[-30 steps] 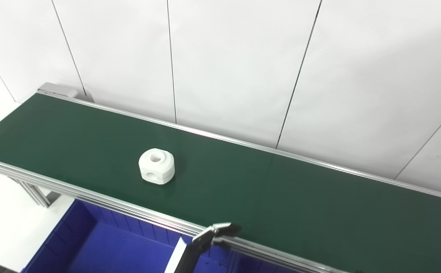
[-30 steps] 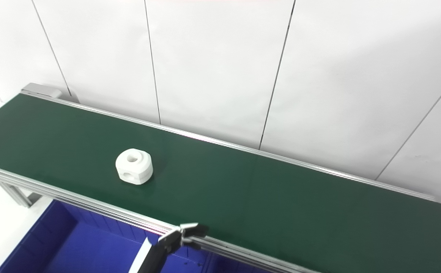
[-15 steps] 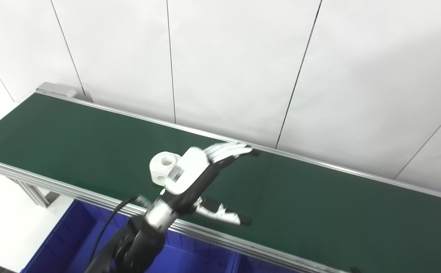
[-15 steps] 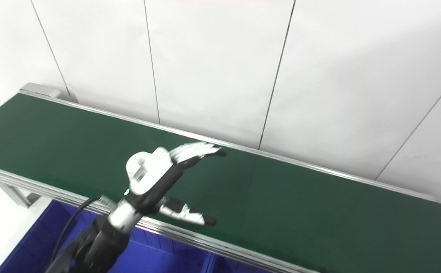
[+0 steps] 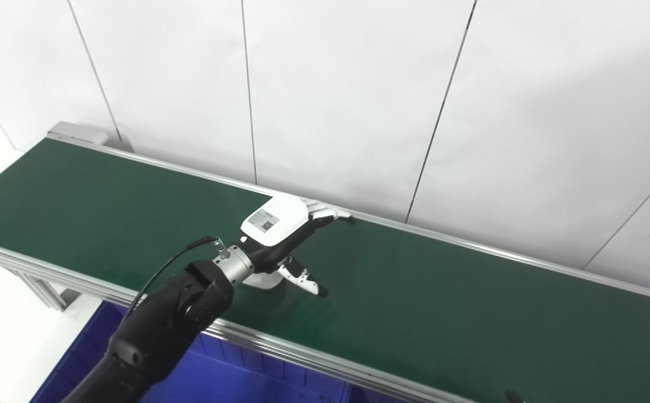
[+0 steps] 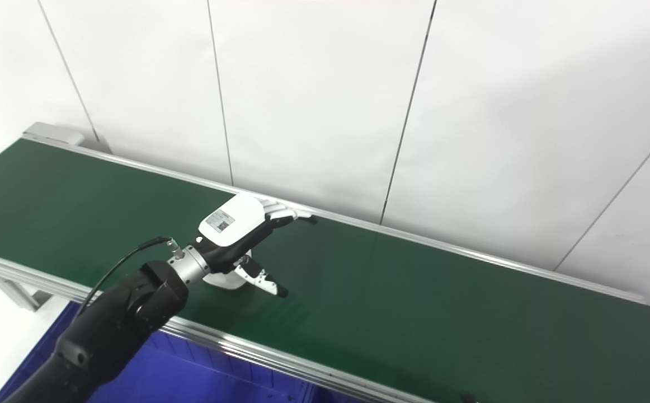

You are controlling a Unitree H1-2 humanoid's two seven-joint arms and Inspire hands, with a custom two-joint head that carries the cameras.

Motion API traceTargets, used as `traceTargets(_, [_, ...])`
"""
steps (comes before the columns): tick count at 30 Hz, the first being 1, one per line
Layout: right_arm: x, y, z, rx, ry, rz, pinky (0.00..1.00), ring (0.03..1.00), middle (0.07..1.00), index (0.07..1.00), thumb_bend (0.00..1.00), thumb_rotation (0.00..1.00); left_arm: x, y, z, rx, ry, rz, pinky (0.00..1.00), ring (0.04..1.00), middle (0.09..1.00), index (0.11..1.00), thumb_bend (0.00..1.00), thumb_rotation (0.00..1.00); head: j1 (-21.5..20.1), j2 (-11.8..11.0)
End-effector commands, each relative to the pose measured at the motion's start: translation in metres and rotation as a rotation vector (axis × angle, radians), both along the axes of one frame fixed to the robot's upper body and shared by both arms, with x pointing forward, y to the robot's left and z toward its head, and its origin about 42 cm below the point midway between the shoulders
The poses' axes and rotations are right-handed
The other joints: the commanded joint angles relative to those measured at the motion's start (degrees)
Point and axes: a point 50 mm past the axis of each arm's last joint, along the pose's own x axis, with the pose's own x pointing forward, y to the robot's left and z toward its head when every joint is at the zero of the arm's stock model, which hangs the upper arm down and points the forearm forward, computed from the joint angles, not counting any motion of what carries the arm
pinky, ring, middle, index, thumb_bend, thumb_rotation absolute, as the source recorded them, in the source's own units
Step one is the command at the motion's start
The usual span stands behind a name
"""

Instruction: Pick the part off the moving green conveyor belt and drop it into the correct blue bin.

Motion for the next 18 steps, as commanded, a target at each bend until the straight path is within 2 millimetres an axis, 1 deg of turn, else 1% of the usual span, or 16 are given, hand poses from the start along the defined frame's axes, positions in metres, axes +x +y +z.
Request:
traceTargets(1, [0.002, 0.001, 0.011, 0.004, -0.056, 0.006, 0.73, 0.8, 0.989, 0.925, 0.85, 1.0, 0.017, 0.009, 0.026, 0.023, -0.034, -0.005, 0.8, 0.813, 0.81, 0.782, 1.0, 0.27, 0.0, 0.2])
traceTargets(2, [0.002, 0.001, 0.011, 0.003, -0.056, 0.008, 0.73, 0.798, 0.988, 0.925, 0.85, 1.0, 0.019, 0.012, 0.026, 0.038, -0.014, -0.016, 0.8, 0.815, 0.816, 0.781, 1.0, 0.24, 0.0, 0.3])
traceTargets(4, [0.002, 0.002, 0.011, 0.002, -0.056, 0.009, 0.73, 0.797, 0.988, 0.925, 0.86, 1.0, 0.023, 0.02, 0.028, 0.078, 0.039, -0.04, 0.8, 0.816, 0.819, 0.779, 1.0, 0.23, -0.1, 0.5])
traceTargets(7, [0.002, 0.002, 0.012, 0.002, -0.055, 0.013, 0.73, 0.788, 0.985, 0.93, 0.86, 1.0, 0.025, 0.027, 0.03, 0.114, 0.093, -0.056, 0.81, 0.834, 0.838, 0.785, 1.0, 0.28, -0.3, 0.7])
traceTargets(11, [0.001, 0.002, 0.012, -0.001, -0.056, 0.014, 0.73, 0.784, 0.98, 0.93, 0.86, 1.0, 0.026, 0.034, 0.029, 0.159, 0.159, -0.064, 0.8, 0.837, 0.845, 0.791, 1.0, 0.27, -0.5, 0.9])
traceTargets(16, [0.0, 0.002, 0.012, -0.006, -0.059, 0.017, 0.72, 0.771, 0.973, 0.926, 0.86, 1.0, 0.028, 0.042, 0.024, 0.228, 0.208, -0.055, 0.78, 0.829, 0.83, 0.778, 1.0, 0.3, -0.8, 1.4])
traceTargets(18, [0.0, 0.002, 0.012, -0.008, -0.057, 0.016, 0.73, 0.771, 0.973, 0.93, 0.87, 1.0, 0.029, 0.045, 0.02, 0.261, 0.222, -0.051, 0.77, 0.823, 0.824, 0.773, 1.0, 0.28, -0.8, 1.5])
